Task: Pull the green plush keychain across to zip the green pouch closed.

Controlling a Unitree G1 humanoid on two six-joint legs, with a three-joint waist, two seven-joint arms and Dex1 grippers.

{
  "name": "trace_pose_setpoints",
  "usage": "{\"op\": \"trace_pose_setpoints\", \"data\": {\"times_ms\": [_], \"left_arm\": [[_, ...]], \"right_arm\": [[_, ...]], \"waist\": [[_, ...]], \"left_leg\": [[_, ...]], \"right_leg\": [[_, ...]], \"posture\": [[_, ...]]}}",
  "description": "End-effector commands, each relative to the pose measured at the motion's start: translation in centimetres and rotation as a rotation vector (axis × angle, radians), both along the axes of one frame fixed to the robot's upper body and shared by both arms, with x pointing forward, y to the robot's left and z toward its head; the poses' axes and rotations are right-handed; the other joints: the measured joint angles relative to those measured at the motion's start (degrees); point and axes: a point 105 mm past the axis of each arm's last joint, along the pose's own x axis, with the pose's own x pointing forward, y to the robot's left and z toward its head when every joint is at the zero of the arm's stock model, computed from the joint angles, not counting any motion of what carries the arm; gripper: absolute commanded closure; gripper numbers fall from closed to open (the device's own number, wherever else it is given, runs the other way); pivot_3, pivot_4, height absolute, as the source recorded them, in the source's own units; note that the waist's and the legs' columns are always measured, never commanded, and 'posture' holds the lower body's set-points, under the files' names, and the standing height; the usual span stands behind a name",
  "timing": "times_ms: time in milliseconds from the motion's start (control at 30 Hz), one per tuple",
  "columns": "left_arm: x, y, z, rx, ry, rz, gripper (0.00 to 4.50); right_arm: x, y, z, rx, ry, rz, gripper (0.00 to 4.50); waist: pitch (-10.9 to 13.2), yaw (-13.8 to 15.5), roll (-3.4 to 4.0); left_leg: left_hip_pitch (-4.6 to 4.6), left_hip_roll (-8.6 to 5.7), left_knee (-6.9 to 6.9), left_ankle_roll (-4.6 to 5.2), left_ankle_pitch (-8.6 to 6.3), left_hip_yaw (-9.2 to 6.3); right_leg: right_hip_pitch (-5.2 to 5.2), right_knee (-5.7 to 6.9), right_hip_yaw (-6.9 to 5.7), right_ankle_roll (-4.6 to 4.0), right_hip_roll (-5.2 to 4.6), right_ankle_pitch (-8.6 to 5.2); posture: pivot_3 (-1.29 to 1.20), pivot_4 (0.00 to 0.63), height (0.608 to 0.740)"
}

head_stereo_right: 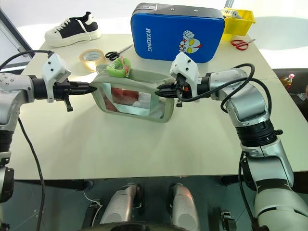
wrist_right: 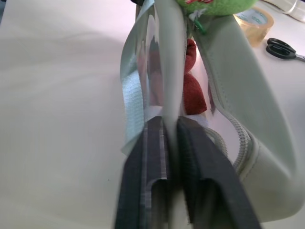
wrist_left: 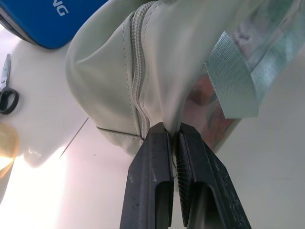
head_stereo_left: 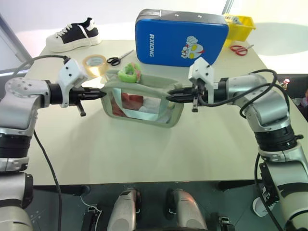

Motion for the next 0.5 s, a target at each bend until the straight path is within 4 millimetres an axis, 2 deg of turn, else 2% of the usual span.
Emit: {"op": "trace_pose_setpoints", "data": {"times_ms": [33, 133, 233, 300, 333, 367, 433, 500], "left_arm": [[-0.6, 0.0, 0.6, 0.024, -0.025, -0.014, 4.50], [-0.9, -0.1, 0.4, 0.025, -0.016, -0.022, 4.50], [-1.1, -0.3, 0.6, 0.021, -0.016, -0.029, 4.50], [-1.3, -0.6, 0.9, 0.006, -0.018, -0.040, 4.50], [-1.4, -0.8, 1.0, -0.001, -0.020, -0.047, 4.50], [-1.4, -1.0, 1.1, -0.005, -0.023, -0.052, 4.50], [-1.4, -1.2, 1.2, -0.006, -0.024, -0.055, 4.50], [-1.6, -1.5, 1.1, -0.005, -0.021, -0.066, 4.50]], "right_arm": [[1.0, -1.4, 3.1, -0.016, -0.117, -0.035, 1.98], [2.4, -2.3, 5.6, -0.019, -0.178, -0.062, 0.43], [2.5, -1.3, 7.7, 0.017, -0.214, -0.018, 0.43], [2.0, 1.1, 8.9, 0.090, -0.218, 0.045, 0.43], [1.5, 3.2, 9.2, 0.134, -0.216, 0.095, 0.43], [1.1, 4.8, 9.3, 0.172, -0.205, 0.130, 0.43], [0.7, 6.6, 9.2, 0.207, -0.191, 0.158, 0.43], [0.8, 8.9, 8.2, 0.217, -0.188, 0.170, 0.43]], "waist": [[0.0, 0.0, 0.01], [0.0, -0.1, 0.04], [0.0, -0.1, 0.04], [0.0, -0.3, 0.04], [0.0, -0.5, 0.04], [0.0, -0.9, 0.04], [0.0, -1.2, 0.04], [0.0, -1.1, 0.03]], "left_leg": [[0.00, 0.00, 0.00, 0.00, 0.00, 0.00], [0.00, 0.00, 0.00, -0.06, -0.03, 0.01], [0.00, 0.01, -0.09, -0.14, -0.08, 0.00], [0.00, 0.01, -0.15, -0.07, -0.05, 0.01], [-0.01, 0.01, -0.16, -0.01, -0.02, 0.01], [-0.01, 0.01, -0.17, -0.01, -0.01, 0.02], [-0.01, 0.02, -0.18, -0.01, 0.00, 0.02], [-0.01, 0.00, -0.15, 0.00, 0.01, 0.04]], "right_leg": [[-0.01, 0.00, 0.00, 0.00, 0.00, 0.00], [-0.01, -0.07, 0.00, -0.02, -0.01, -0.01], [0.00, -0.17, 0.00, -0.03, -0.01, -0.01], [-0.01, -0.19, 0.00, -0.02, 0.00, 0.00], [-0.02, -0.19, 0.00, -0.01, 0.00, 0.00], [-0.02, -0.16, 0.00, 0.05, 0.01, 0.04], [-0.02, -0.07, -0.01, 0.19, 0.03, 0.12], [-0.04, 0.07, -0.01, 0.19, 0.02, 0.13]], "posture": [[0.00, 0.150, 0.740], [0.00, 0.150, 0.740], [0.00, 0.150, 0.740], [0.00, 0.150, 0.740], [0.00, 0.150, 0.740], [0.00, 0.150, 0.740], [0.00, 0.150, 0.740], [0.00, 0.150, 0.740]]}}
